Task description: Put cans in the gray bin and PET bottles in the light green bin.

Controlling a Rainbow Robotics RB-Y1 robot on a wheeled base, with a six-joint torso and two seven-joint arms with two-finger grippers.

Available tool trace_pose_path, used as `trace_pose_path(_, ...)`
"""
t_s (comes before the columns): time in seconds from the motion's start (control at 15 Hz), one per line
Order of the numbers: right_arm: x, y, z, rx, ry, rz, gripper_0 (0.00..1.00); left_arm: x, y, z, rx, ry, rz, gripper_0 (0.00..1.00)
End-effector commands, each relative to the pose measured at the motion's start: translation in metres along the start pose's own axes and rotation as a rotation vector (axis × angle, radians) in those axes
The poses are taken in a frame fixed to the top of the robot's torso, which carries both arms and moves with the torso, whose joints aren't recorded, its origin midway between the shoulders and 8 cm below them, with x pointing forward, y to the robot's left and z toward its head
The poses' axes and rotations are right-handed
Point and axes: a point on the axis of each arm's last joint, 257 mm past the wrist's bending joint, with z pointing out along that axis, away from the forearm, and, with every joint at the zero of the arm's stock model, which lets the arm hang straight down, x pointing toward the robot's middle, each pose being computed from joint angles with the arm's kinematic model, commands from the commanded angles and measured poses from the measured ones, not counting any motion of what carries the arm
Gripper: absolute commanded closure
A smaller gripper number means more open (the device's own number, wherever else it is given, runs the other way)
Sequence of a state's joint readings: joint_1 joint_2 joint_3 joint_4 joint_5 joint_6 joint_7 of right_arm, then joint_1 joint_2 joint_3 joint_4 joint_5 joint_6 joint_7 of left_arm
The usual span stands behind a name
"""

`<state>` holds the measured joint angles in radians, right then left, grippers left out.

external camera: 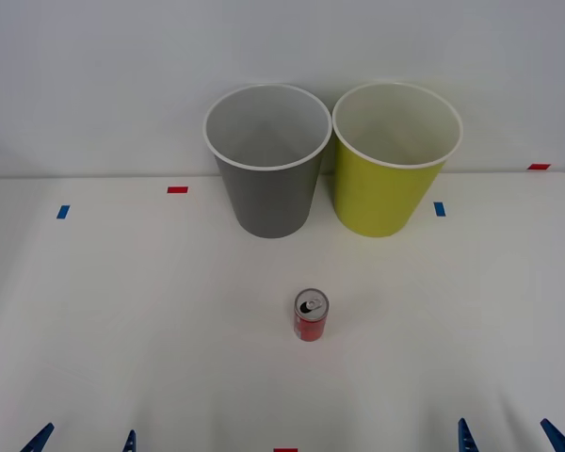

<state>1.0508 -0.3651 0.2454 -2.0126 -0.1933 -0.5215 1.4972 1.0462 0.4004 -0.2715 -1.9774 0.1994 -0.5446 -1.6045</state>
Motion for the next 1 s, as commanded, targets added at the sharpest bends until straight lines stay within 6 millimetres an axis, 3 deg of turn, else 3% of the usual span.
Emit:
trace_pose_path(0.07, 0.0000, 0.0000, 0.0000, 0.000, 0.000, 0.000, 0.00, 0.0001, 0.0000, 0.0000, 0.000, 0.000, 0.000, 0.00)
trace_pose_path(1.0, 0.0000, 0.0000, 0.0000, 0.000, 0.000, 0.000, 0.00, 0.0001, 0.0000, 0.0000, 0.000, 0.000, 0.000, 0.00)
